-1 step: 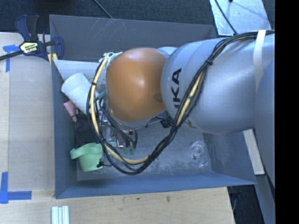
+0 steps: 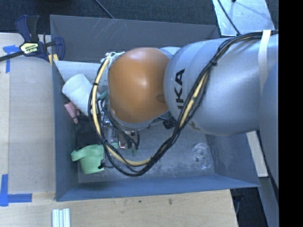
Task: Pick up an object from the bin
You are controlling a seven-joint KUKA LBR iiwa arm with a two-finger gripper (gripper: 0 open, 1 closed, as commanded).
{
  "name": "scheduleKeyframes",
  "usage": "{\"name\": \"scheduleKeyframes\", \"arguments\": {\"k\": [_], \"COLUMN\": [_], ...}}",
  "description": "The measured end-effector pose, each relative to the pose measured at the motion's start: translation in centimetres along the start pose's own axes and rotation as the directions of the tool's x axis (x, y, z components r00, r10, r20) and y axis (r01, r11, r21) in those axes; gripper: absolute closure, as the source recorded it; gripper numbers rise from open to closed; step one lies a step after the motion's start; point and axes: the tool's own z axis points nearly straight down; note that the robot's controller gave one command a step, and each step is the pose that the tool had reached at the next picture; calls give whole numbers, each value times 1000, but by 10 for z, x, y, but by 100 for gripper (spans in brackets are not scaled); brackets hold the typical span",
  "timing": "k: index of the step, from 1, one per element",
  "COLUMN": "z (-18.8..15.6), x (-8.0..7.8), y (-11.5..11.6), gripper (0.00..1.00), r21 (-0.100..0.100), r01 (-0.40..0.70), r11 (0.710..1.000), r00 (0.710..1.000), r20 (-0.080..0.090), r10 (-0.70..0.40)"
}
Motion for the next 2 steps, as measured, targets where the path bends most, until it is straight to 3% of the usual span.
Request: {"name": "scheduleKeyframes", "arguments": {"k": [1,2], "z": [54,112], "x": [-8,-33], "y": [6,-22], "gripper": [0,0], "r21": [-4,-1], "r01": [-14,51], "r11": [1000,999], "r00": [1000,999], "r20": [10,5], "r10": [14,-51]}}
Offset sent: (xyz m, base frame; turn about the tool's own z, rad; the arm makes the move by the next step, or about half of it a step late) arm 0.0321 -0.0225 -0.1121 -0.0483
